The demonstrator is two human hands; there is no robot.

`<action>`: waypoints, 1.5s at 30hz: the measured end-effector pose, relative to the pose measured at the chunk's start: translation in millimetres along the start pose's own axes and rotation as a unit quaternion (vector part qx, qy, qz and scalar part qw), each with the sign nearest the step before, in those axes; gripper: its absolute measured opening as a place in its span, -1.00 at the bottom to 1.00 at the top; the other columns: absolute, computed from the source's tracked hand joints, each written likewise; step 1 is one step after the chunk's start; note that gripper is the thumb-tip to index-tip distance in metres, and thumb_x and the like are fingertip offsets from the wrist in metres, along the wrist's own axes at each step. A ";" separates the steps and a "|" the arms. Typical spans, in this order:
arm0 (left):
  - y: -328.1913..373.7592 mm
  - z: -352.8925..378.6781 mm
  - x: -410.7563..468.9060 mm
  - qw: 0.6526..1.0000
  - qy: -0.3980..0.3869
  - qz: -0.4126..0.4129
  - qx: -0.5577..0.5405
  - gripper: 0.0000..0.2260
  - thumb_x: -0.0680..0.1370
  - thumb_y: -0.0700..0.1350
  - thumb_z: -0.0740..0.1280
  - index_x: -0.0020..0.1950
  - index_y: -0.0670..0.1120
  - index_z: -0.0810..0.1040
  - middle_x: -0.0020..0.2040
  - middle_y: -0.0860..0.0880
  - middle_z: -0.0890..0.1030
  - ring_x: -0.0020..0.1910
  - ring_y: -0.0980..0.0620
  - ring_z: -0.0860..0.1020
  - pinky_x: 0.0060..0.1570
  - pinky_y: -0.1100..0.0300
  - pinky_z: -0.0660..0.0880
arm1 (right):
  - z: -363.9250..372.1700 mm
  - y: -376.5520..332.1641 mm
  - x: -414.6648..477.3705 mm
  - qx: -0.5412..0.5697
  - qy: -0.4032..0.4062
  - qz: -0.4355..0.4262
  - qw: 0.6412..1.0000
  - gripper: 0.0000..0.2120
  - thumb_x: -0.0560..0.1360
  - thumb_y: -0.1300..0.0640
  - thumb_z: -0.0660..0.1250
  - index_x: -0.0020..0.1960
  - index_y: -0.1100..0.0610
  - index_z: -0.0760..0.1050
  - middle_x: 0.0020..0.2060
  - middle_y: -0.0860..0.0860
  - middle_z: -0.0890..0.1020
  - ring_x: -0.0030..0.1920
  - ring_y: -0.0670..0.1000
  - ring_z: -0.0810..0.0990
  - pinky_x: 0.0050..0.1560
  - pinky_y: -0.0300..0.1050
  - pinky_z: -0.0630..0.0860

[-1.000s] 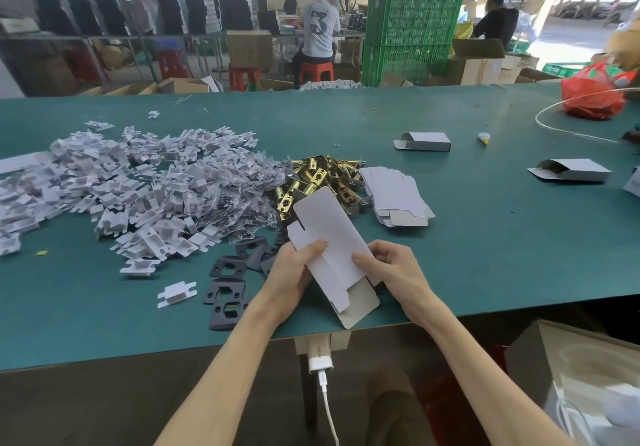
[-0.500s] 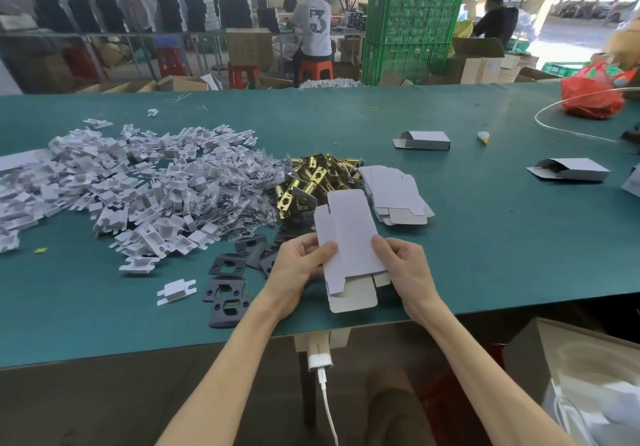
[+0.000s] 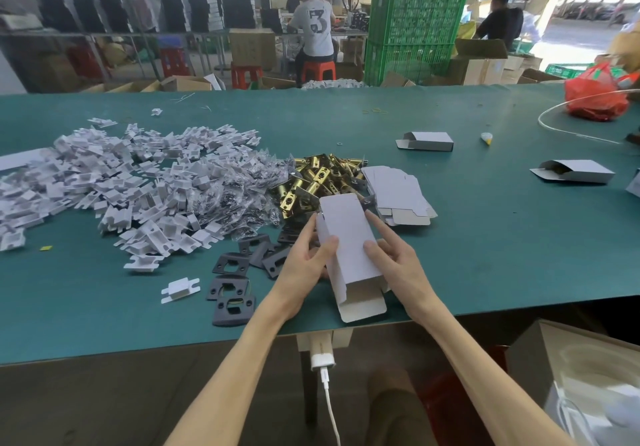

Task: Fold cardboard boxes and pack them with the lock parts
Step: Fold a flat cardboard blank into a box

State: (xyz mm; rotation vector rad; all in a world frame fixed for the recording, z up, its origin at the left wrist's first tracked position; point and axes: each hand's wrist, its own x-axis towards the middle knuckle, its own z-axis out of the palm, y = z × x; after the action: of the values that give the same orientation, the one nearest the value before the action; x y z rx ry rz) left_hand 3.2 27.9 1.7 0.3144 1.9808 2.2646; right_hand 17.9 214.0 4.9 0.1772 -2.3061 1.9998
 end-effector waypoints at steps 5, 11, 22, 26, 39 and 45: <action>-0.6 1.2 -0.4 1.000 -0.004 0.006 0.026 -0.57 0.73 -0.17 0.21 0.61 0.02 0.31 0.36 -0.09 0.59 0.27 -0.14 0.63 0.16 -0.18 0.63 | -0.3 -2.0 1.4 -0.005 0.003 0.008 1.000 -0.38 0.47 -0.23 0.33 0.51 -0.29 0.28 -0.02 -0.08 0.66 0.03 -0.13 0.65 -0.04 -0.19 0.58; -0.2 0.1 -0.7 1.000 0.011 -0.003 0.020 -0.57 0.71 -0.14 0.28 0.59 0.02 0.37 0.37 -0.01 0.60 0.25 -0.11 0.65 0.17 -0.22 0.63 | 1.8 -3.9 -0.7 0.024 0.003 0.016 1.000 -0.47 0.47 -0.18 0.36 0.41 -0.17 0.36 0.02 0.12 0.66 -0.04 0.02 0.70 -0.32 -0.09 0.63; -0.9 -1.4 -2.2 0.999 0.033 0.003 0.028 -0.58 0.56 0.01 0.43 0.43 0.09 0.53 0.21 0.00 0.70 0.12 -0.13 0.69 -0.03 -0.11 0.69 | -1.9 -3.9 -2.7 0.029 0.007 0.024 0.999 -0.55 0.44 -0.11 0.39 0.32 -0.12 0.46 -0.03 0.11 0.68 -0.08 0.02 0.71 -0.36 -0.13 0.62; -3.0 -1.8 -2.1 0.999 0.040 0.009 0.030 -0.68 0.61 0.01 0.41 0.35 0.01 0.59 0.15 -0.04 0.71 0.05 -0.15 0.70 -0.17 0.07 0.69 | -2.1 -3.9 -2.5 0.024 0.007 0.027 0.999 -0.65 0.47 -0.15 0.41 0.24 -0.18 0.49 -0.06 0.07 0.70 -0.09 0.02 0.72 -0.27 -0.14 0.65; -3.1 0.0 -0.1 1.000 0.016 0.016 0.020 -0.65 0.68 -0.16 0.34 0.45 0.09 0.55 0.32 -0.03 0.63 0.16 -0.12 0.67 0.04 0.02 0.67 | -4.0 -3.5 -1.7 0.047 -0.007 0.035 0.998 -0.64 0.52 -0.09 0.40 0.30 -0.07 0.55 -0.06 0.05 0.71 -0.07 0.06 0.72 -0.18 -0.11 0.63; 0.5 0.2 -1.3 1.000 -0.006 0.006 -0.001 -0.64 0.66 -0.12 0.36 0.46 0.05 0.54 0.30 0.00 0.67 0.25 -0.11 0.64 0.23 -0.09 0.62 | -6.0 -5.3 -2.2 0.060 -0.019 0.040 0.997 -0.66 0.56 -0.02 0.42 0.32 -0.02 0.57 0.00 0.04 0.72 -0.01 0.11 0.71 -0.07 -0.02 0.62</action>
State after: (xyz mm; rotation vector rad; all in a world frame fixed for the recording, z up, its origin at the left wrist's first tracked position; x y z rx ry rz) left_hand 4.5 27.8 2.2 0.3388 1.9767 2.2657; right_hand 20.7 219.3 10.6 0.1333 -2.2496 2.1955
